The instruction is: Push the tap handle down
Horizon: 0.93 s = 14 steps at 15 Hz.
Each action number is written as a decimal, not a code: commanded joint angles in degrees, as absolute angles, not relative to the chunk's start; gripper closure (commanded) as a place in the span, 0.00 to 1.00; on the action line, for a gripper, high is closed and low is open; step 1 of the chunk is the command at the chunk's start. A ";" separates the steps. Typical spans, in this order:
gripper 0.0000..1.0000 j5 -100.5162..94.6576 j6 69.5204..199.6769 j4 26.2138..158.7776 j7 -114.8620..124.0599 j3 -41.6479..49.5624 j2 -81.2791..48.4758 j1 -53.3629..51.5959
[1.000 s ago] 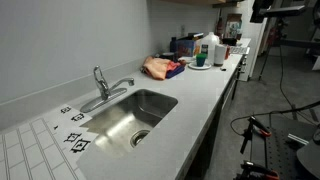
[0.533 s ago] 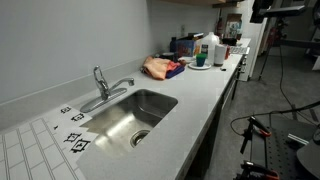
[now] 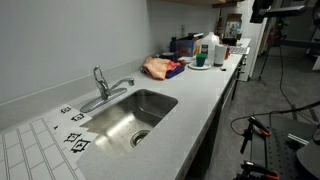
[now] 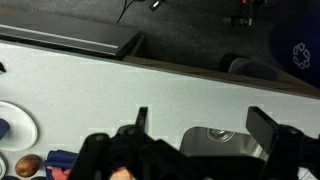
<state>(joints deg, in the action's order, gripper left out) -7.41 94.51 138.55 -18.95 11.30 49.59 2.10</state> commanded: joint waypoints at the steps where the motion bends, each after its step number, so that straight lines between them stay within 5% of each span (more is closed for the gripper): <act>1: 0.00 -7.52 94.02 138.27 -17.99 11.19 49.43 2.13; 6: 0.00 -7.78 95.46 138.77 -17.86 11.21 49.69 2.12; 14: 0.00 -0.54 101.23 121.49 -1.08 -6.98 29.14 -5.13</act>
